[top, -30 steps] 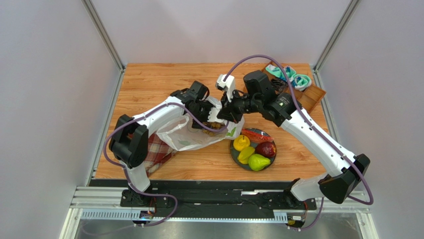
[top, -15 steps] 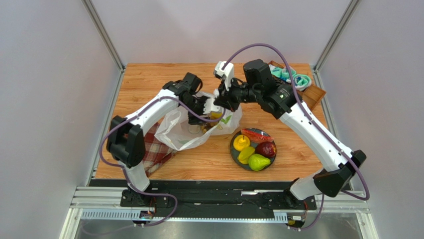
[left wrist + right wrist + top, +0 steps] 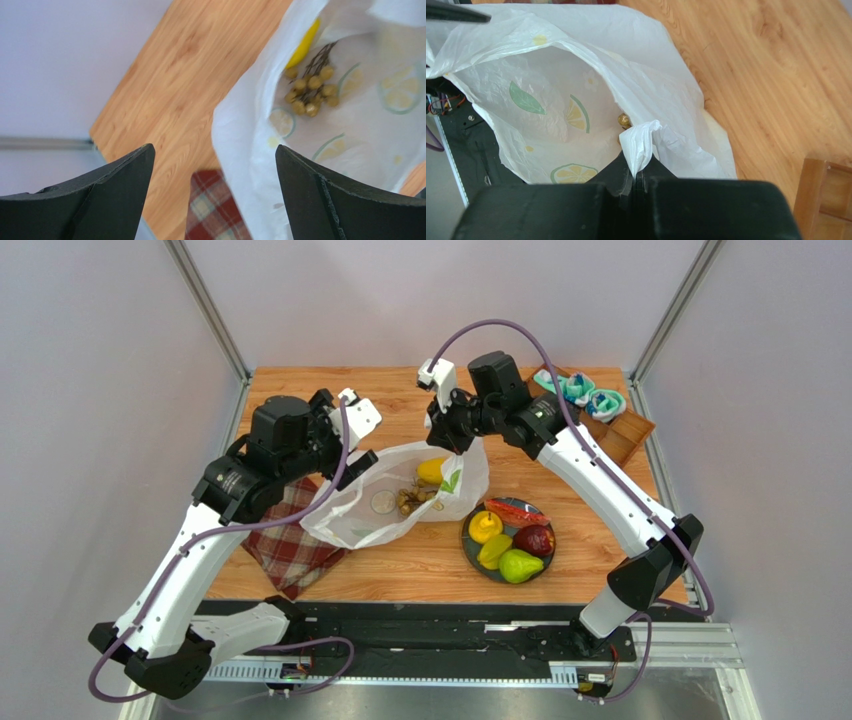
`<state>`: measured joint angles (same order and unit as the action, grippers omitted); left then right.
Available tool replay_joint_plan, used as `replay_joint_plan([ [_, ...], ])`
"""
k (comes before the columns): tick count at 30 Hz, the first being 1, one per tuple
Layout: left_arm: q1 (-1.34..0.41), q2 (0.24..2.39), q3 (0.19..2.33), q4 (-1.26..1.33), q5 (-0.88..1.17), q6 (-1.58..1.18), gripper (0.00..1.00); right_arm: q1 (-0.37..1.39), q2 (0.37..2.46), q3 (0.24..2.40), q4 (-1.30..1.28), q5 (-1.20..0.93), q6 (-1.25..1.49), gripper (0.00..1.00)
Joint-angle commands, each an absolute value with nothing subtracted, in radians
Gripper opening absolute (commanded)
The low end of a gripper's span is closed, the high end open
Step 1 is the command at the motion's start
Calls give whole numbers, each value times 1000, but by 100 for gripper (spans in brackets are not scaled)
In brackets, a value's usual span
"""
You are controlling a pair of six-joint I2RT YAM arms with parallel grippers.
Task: Take the fake fruits out of the plastic bag
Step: Adjust the plastic bag at the center of the board.
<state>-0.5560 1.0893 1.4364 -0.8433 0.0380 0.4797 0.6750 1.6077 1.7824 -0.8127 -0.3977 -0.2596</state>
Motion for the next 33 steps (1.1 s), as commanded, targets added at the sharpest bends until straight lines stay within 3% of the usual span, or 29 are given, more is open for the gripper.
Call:
replay_joint_plan([
  [1,-528,1108,1370,-928,-92,390,99,673,1540,1744,-813,-390,-261,0],
  [17,-454,1351,1437,-1072,454,196,99,675,1503,1677,-802,-379,-264,0],
  [23,-431,1177,1442,-1112,590,356,99,673,1474,1628,-788,-353,-256,0],
  [27,-500,1131,1369,-1221,503,468,99,667,1473,1632,-773,-327,-229,0],
  [33,-544,970,1293,-1230,586,554,99,649,1488,1658,-772,-313,-206,0],
])
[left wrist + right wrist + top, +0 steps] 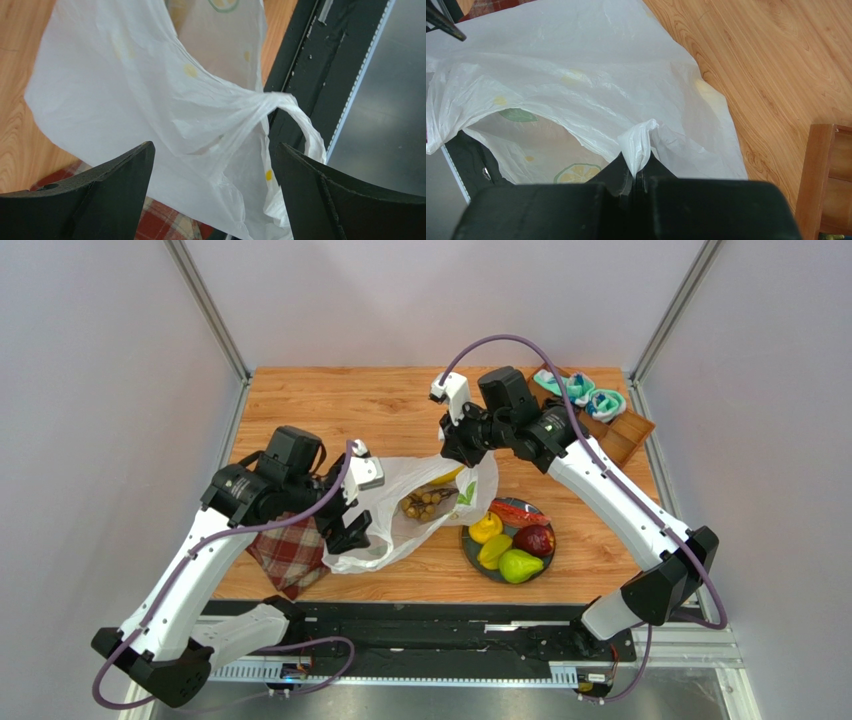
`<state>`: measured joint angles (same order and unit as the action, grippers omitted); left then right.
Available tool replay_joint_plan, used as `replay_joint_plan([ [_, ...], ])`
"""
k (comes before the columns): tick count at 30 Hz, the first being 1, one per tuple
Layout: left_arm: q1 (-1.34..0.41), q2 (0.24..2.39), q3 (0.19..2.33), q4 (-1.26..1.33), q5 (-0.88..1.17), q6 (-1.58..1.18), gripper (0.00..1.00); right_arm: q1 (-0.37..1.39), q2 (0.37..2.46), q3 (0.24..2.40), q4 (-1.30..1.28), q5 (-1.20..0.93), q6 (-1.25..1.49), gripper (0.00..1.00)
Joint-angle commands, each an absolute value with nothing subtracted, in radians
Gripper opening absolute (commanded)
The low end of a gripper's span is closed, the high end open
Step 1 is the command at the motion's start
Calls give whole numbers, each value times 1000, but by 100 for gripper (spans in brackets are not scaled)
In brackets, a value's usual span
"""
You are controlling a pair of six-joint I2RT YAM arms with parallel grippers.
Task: Take the fake fruits out of the plastic bag
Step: Adjust the plastic bag at the center of the board.
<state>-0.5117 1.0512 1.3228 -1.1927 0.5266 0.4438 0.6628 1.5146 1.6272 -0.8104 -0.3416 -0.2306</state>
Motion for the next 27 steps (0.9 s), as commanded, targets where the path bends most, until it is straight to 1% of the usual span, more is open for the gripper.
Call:
replay_joint_plan([
  [1,-572,960,1272,-1233,560,566,99,647,1491,1663,-773,-314,-203,0],
  [2,-613,957,1260,-1247,525,590,99,644,1500,1673,-773,-314,-201,0],
  [4,-626,969,1243,-1261,528,606,99,641,1511,1683,-773,-314,-199,0],
  [6,-635,979,1243,-1270,558,611,97,637,1519,1697,-773,-314,-199,0],
  [7,-637,980,1252,-1272,574,611,93,634,1520,1698,-773,-316,-199,0],
  [9,-641,979,1275,-1273,616,592,91,630,1528,1701,-773,-316,-201,0],
  [12,-658,988,1308,-1295,679,581,91,626,1539,1703,-769,-314,-201,0],
  [17,-684,996,1299,-1316,719,604,89,620,1565,1723,-755,-314,-189,0],
  [19,-695,994,1318,-1322,719,615,88,617,1586,1735,-753,-313,-184,0],
  [22,-698,999,1365,-1313,719,606,89,606,1606,1747,-752,-314,-181,0],
  [27,-719,1032,1303,-1278,670,624,89,592,1649,1796,-749,-334,-149,0],
])
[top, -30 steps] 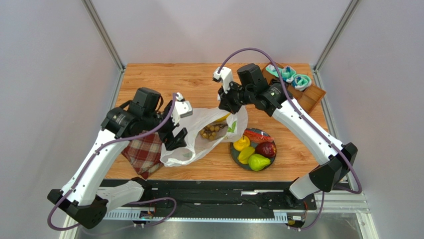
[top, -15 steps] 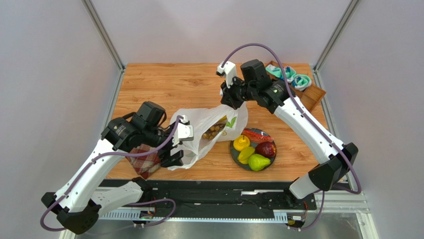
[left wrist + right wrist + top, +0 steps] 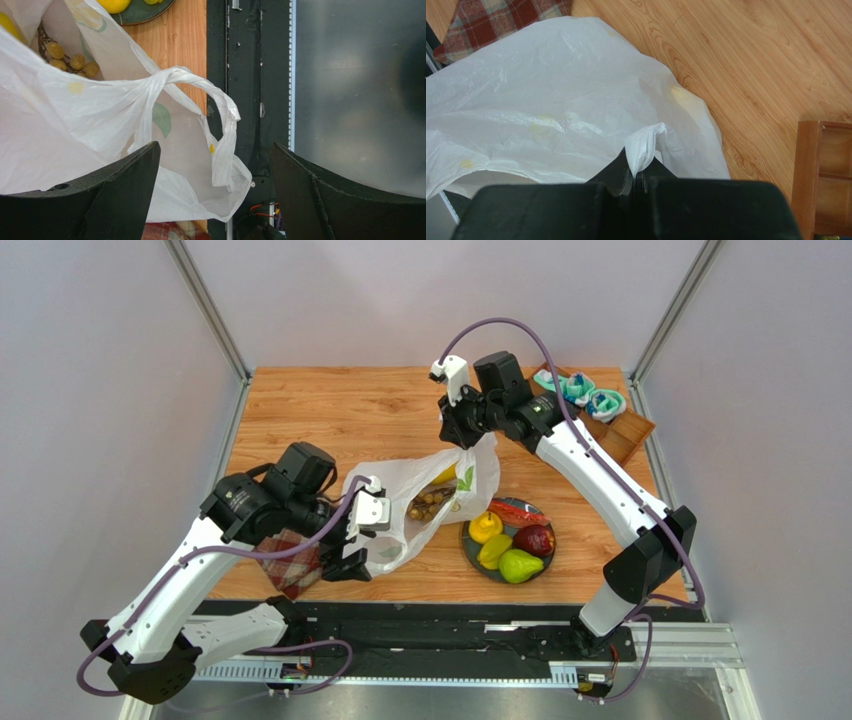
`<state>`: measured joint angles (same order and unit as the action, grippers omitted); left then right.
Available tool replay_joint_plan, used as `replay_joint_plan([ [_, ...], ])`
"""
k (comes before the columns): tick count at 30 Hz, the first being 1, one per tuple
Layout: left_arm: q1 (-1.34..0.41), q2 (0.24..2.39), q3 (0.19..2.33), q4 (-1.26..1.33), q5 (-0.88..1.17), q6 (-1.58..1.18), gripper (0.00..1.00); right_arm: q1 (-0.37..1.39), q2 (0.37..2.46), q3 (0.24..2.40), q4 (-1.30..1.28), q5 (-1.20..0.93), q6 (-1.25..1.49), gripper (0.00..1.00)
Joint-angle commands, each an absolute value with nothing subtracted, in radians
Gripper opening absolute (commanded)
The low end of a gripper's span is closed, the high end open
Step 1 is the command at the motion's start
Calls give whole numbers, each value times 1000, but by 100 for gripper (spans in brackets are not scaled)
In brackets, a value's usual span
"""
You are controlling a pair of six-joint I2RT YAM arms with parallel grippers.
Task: Take the fake fruits out of the plastic bag
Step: Adjust the plastic bag at the center of the board.
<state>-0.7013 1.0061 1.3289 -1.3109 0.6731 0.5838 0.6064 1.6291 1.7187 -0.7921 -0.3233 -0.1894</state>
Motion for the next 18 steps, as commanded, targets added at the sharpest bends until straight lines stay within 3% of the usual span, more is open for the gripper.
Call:
replay_joint_plan([
  [1,-729,1038,1289,-1258,664,630,86,592,1652,1802,-749,-336,-144,0],
  [6,-744,1078,1224,-1194,649,667,78,583,1661,1839,-753,-337,-127,0],
  [8,-747,1098,1206,-1131,605,650,63,581,1658,1841,-755,-342,-129,0],
  [9,-747,1110,1209,-1115,588,637,47,581,1651,1833,-753,-345,-141,0],
  [11,-746,1146,1233,-1092,511,601,26,581,1648,1819,-741,-357,-156,0],
  [12,-732,1150,1262,-1085,474,585,0,584,1652,1822,-738,-359,-164,0],
  [18,-421,1149,1484,-1032,452,419,0,584,1844,2075,-727,-368,-150,0],
])
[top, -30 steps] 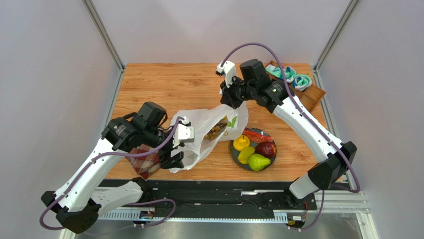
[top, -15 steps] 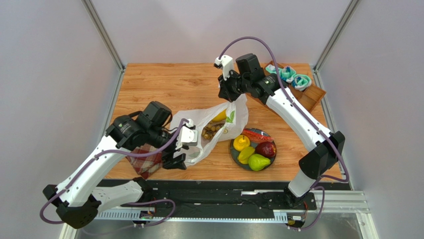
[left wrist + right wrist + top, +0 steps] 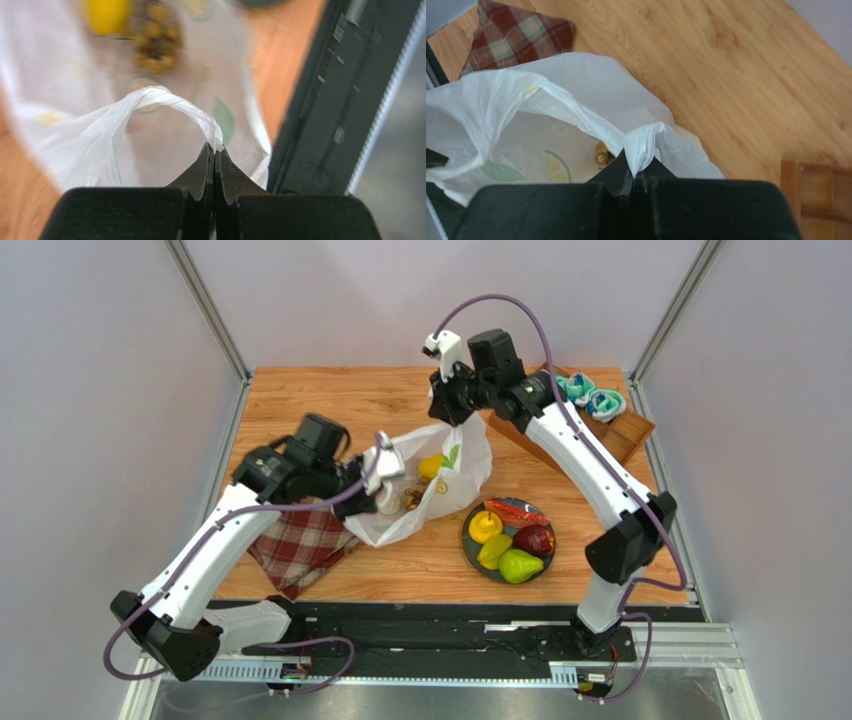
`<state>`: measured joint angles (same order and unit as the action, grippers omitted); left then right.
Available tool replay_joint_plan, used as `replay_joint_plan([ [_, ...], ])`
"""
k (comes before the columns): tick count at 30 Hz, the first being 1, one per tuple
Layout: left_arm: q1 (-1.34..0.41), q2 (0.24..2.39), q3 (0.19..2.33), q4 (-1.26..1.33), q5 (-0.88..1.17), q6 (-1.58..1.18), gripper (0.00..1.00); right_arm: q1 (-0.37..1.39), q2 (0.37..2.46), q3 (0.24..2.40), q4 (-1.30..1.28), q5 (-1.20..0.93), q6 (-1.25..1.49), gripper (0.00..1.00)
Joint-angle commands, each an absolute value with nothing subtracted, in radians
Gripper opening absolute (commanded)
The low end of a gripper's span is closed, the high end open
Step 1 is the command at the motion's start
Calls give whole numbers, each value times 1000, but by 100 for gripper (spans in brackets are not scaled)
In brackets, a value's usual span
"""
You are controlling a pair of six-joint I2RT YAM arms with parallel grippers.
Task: Take the fake fruits out of the plastic bag
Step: Adjust the plastic bag at the center of the board.
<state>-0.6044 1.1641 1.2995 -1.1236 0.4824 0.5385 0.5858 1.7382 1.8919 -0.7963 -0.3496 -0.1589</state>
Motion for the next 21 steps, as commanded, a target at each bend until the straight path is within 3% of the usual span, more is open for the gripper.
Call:
replay_joint_plan([
  [1,-385,1158,1530,-1038,460,387,0,584,1892,2162,-710,-359,-135,0],
  [6,-305,1244,1833,-1078,509,322,0,583,1898,2272,-693,-338,-176,0],
  [12,-305,1172,1813,-1106,733,238,0,581,1541,1829,-736,-336,-270,0],
  [16,-305,1045,1532,-1141,827,204,0,592,1312,1440,-769,-307,-275,0],
  [17,-307,1028,1472,-1147,840,192,0,592,1277,1307,-765,-290,-270,17],
  [19,-307,974,1294,-1120,848,158,0,594,1247,1256,-791,-299,-279,47],
  [21,-307,921,1217,-1066,797,120,0,594,1268,1345,-805,-357,-272,56],
])
